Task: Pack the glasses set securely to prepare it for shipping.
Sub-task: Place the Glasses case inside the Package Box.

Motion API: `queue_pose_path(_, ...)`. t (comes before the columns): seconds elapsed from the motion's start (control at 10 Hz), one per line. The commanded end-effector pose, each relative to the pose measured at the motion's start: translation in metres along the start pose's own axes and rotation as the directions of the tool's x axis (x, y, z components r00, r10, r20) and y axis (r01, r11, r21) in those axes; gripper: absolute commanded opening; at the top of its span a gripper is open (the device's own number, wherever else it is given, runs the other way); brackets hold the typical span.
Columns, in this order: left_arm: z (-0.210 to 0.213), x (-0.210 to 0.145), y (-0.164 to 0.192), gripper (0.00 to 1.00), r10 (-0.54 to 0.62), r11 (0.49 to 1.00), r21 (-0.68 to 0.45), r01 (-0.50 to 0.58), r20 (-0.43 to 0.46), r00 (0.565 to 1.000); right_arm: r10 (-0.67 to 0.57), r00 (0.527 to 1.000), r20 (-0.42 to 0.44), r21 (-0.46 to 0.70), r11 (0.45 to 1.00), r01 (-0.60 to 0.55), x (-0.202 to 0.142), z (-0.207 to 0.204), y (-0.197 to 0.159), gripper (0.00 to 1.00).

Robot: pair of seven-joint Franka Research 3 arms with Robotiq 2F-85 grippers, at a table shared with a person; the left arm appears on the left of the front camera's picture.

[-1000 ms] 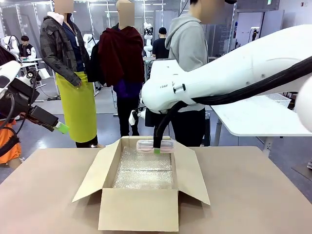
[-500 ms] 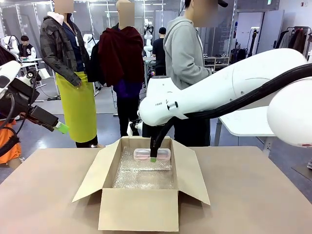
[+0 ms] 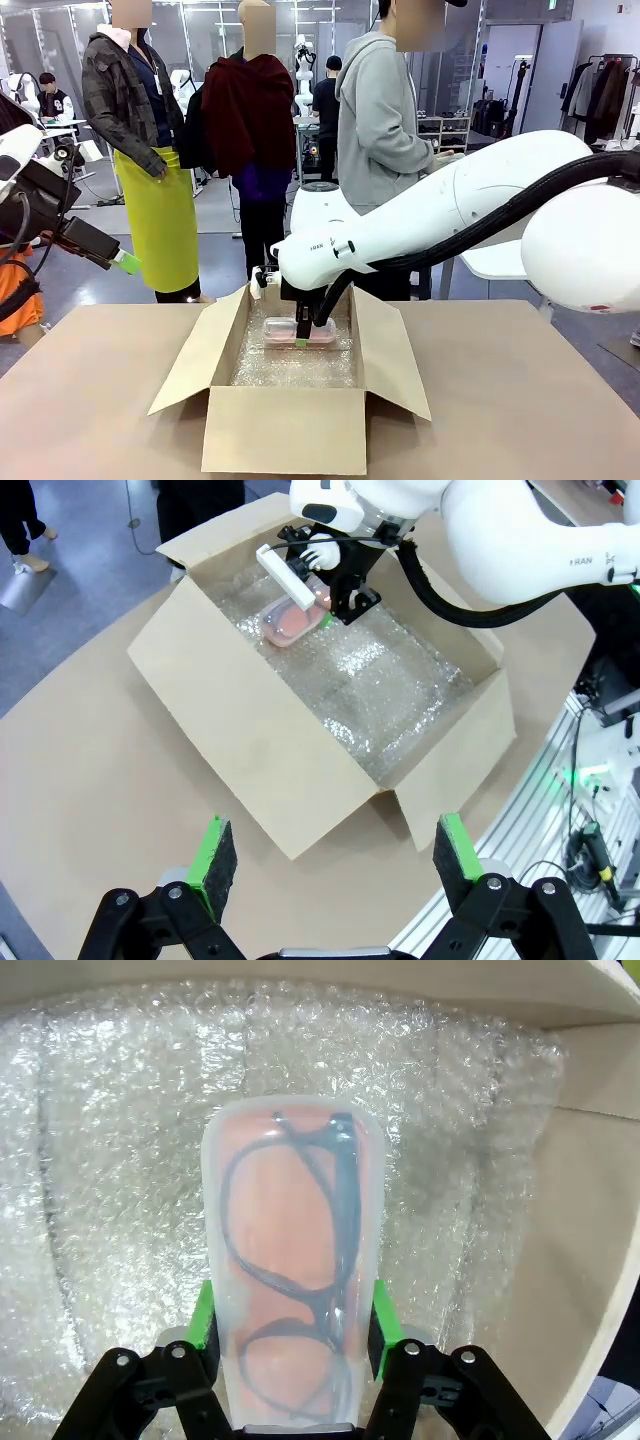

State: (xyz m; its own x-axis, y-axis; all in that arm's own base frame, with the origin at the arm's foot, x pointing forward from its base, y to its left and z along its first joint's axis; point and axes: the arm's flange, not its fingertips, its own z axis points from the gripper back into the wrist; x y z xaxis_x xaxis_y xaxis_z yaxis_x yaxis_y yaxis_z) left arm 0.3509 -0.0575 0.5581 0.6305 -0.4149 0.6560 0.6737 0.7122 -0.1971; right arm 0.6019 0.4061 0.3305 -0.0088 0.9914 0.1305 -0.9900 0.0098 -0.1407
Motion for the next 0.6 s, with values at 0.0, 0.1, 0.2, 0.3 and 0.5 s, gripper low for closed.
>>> queue_pose_path(0.0, 0.001, 0.001, 0.001, 1.0, -0.002, 1.0, -0.015, 0.002, 0.017, 1.0, -0.013, 1.0, 0.004, -0.021, 1.0, 0.013, -0.001, 0.001, -0.002, 0.88)
queue_pose_path(0.1, 0.001, 0.001, 0.001, 1.0, -0.002, 1.0, -0.015, 0.002, 0.017, 1.0, -0.016, 1.0, 0.002, -0.01, 1.0, 0.016, -0.001, 0.003, -0.002, 1.0)
queue_pose_path(0.2, 0.001, 0.001, 0.001, 1.0, -0.002, 1.0, -0.015, 0.002, 0.017, 1.0, -0.008, 1.0, -0.005, -0.008, 1.0, 0.008, 0.001, 0.006, 0.0, 1.0)
queue_pose_path(0.3, 0.001, 0.001, 0.001, 1.0, -0.002, 1.0, -0.015, 0.002, 0.017, 1.0, -0.014, 1.0, -0.01, -0.025, 1.0, 0.014, 0.001, 0.009, 0.002, 1.0)
queue_pose_path(0.5, 0.001, 0.001, 0.001, 1.0, -0.002, 1.0, -0.015, 0.002, 0.017, 1.0, -0.006, 1.0, 0.007, -0.009, 1.0, 0.006, -0.001, 0.002, -0.004, 1.0)
